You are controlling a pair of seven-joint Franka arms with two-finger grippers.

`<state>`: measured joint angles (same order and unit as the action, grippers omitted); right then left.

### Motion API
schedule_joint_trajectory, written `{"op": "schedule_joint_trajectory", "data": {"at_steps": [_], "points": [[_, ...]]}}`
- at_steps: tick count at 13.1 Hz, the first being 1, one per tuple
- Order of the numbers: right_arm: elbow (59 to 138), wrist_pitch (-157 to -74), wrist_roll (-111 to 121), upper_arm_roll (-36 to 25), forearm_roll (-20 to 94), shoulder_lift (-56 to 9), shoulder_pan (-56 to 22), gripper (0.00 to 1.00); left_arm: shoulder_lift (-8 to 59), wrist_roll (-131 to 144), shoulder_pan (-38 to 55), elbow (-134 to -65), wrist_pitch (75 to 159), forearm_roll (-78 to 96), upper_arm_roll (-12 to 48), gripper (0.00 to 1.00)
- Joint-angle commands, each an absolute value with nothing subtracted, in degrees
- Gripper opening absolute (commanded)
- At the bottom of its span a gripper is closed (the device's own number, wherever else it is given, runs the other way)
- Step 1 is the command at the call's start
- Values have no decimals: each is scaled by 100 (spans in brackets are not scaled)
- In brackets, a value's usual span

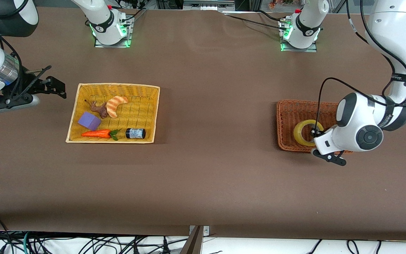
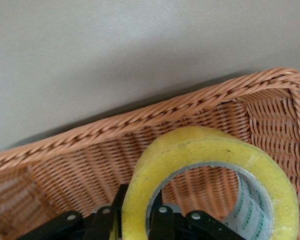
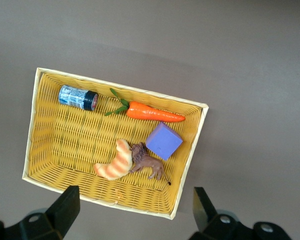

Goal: Transfer tape with both arms
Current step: 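Lower the tape into the brown basket and open the left gripper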

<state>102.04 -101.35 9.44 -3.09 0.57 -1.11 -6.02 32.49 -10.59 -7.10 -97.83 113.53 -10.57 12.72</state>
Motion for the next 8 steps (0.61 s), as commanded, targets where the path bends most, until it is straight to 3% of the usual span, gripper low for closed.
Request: {"op": "schedule_joint_trajectory", "data": {"at_steps": [1,2,3,4,5,7,8], "points": [[10397,-10213,905,-281,-26,79,-598,100,2927,-1230,-642,-10624,12170,-905,1073,0],[10397,-10213,905,-281,-26,79,-598,100,2927,-1222,-642,-10756,12356,-897,1064,0],[10397,-10213,905,-281,-26,79,-598,100,2935,-1222,-633,-10775,12357,-905,1063,9],[10397,-10213,905,-281,-26,79,-598,100,2944,-1178,-624,-10767,12331,-897,1063,77],[10397,-10213,905,-281,-26,79,-598,100,2936,-1152,-615,-10749,12296,-888,1072,100],[10371,-10230,905,-281,-53,79,-598,100,2909,-1160,-615,-10592,11912,-426,1081,100],[10328,-10230,888,-264,-131,70,-598,100,2883,-1186,-580,-10217,11309,-13,1064,100]]}}
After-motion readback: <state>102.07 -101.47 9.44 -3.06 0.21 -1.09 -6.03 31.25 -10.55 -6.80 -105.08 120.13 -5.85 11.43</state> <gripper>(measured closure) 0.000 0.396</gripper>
